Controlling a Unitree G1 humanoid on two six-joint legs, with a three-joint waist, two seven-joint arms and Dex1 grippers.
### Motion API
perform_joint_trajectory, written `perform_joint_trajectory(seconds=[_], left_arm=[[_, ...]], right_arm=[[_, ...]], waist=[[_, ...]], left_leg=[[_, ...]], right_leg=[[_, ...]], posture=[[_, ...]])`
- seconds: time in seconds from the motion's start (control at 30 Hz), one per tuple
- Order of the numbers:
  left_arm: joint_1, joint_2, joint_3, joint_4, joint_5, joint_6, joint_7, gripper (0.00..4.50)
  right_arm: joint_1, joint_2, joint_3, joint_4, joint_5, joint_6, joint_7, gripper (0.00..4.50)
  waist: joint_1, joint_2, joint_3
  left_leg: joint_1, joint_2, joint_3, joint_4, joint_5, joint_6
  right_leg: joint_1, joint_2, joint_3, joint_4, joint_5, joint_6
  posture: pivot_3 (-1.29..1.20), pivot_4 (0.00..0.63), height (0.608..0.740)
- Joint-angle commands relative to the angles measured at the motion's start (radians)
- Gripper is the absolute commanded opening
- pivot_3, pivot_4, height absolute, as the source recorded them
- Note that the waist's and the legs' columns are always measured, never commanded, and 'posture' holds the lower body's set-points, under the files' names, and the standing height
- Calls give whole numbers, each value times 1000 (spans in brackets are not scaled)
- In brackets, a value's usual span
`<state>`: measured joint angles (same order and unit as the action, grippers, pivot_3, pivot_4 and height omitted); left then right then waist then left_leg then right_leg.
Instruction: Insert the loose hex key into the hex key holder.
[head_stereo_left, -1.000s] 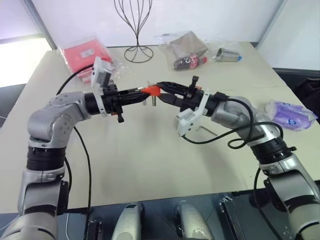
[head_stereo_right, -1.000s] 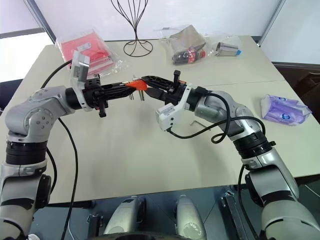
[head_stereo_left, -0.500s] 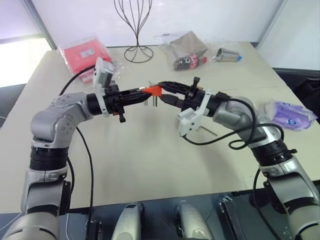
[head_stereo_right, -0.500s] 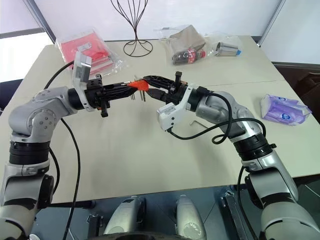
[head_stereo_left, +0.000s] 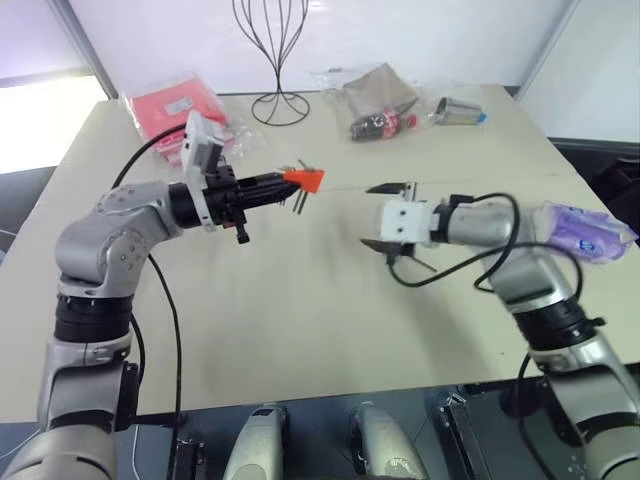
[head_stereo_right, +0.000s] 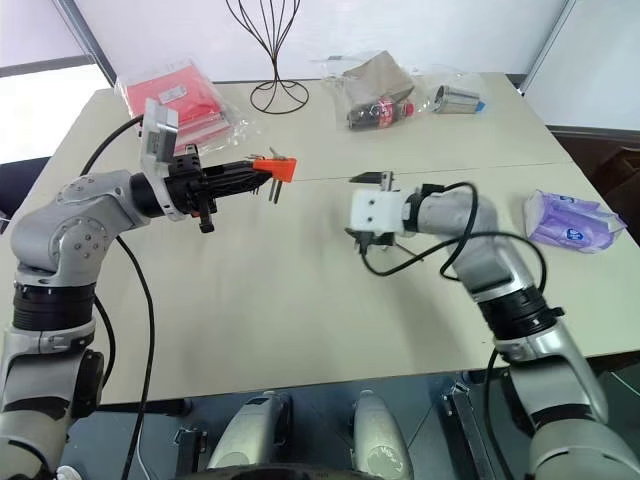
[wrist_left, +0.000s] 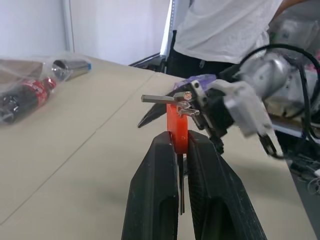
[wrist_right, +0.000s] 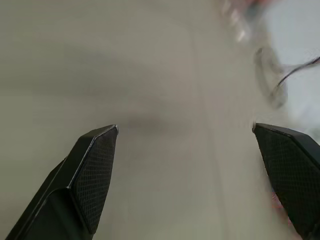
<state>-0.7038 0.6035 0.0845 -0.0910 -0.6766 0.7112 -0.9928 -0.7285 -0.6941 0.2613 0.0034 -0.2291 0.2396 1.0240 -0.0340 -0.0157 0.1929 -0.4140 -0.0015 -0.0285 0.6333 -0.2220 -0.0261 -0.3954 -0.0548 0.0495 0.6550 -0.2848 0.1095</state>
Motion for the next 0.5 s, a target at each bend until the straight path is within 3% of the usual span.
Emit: perform_joint_trajectory(seconds=[0.03,0.5], left_arm=[[11,11,21,-48,0,-29,7,0],[38,0,27,-89,-12,-42,45,0]], right_arm=[[-98,-56,-25,2,49,179,129,4458],[-134,-91,45,109,49,251,188,4458]], waist=[[0,0,0],[0,0,0]], left_leg=[[0,0,0,0,0,0],[-1,0,0,-1,0,0]], right_leg=[[0,0,0,0,0,0],[-1,0,0,0,0,0]], posture=[[0,150,740],[0,150,740]])
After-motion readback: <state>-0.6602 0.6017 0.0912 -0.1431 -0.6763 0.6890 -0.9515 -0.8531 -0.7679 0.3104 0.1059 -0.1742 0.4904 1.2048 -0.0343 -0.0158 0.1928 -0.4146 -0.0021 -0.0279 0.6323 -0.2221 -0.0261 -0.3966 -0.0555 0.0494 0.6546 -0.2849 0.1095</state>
